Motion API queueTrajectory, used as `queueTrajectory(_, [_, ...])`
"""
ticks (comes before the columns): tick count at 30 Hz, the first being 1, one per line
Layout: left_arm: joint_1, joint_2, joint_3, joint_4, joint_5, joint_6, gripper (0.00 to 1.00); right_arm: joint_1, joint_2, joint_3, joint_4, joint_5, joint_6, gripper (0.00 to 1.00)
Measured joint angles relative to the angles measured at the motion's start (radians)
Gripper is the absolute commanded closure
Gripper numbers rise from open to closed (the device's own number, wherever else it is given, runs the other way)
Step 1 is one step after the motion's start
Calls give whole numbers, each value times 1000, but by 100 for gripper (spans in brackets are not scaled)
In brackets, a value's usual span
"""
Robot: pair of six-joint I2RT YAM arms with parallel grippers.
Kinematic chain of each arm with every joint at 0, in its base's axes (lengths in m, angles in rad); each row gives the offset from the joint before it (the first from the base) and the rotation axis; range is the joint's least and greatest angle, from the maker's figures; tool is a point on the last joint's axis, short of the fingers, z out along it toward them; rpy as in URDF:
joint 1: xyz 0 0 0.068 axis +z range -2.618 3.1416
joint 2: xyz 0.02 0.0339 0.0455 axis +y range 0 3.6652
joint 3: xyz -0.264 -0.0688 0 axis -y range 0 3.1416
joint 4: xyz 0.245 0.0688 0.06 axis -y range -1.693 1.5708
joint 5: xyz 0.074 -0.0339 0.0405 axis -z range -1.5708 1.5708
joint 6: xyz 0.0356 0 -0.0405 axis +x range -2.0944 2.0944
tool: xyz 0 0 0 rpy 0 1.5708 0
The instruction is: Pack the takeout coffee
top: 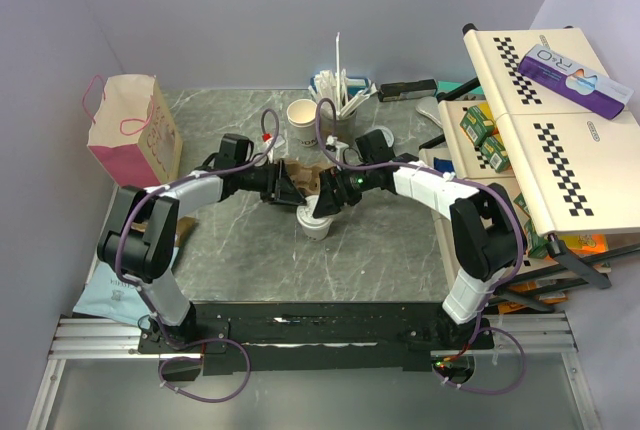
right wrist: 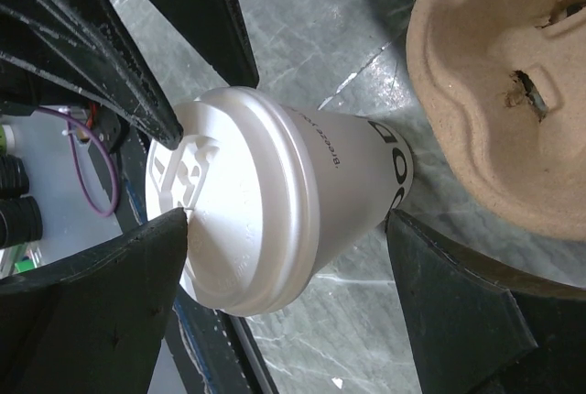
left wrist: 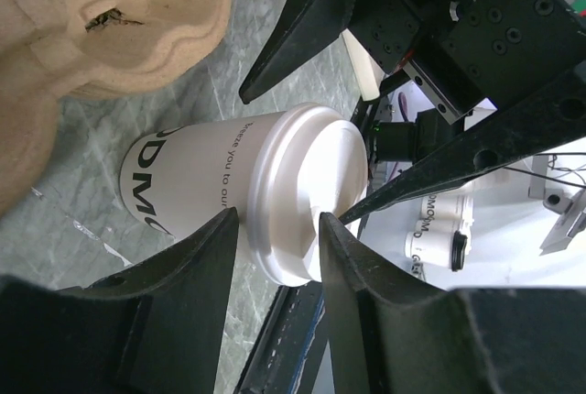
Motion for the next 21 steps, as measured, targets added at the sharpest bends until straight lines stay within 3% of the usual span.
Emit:
queueTrajectory(11, [-5, 0, 32, -67, -26, 39, 54, -7, -5, -16, 16, -18, 42, 13])
queueTrajectory(21, [-5, 0, 41, -89, -34, 61, 54, -29, -9, -65, 64, -88, 102, 27])
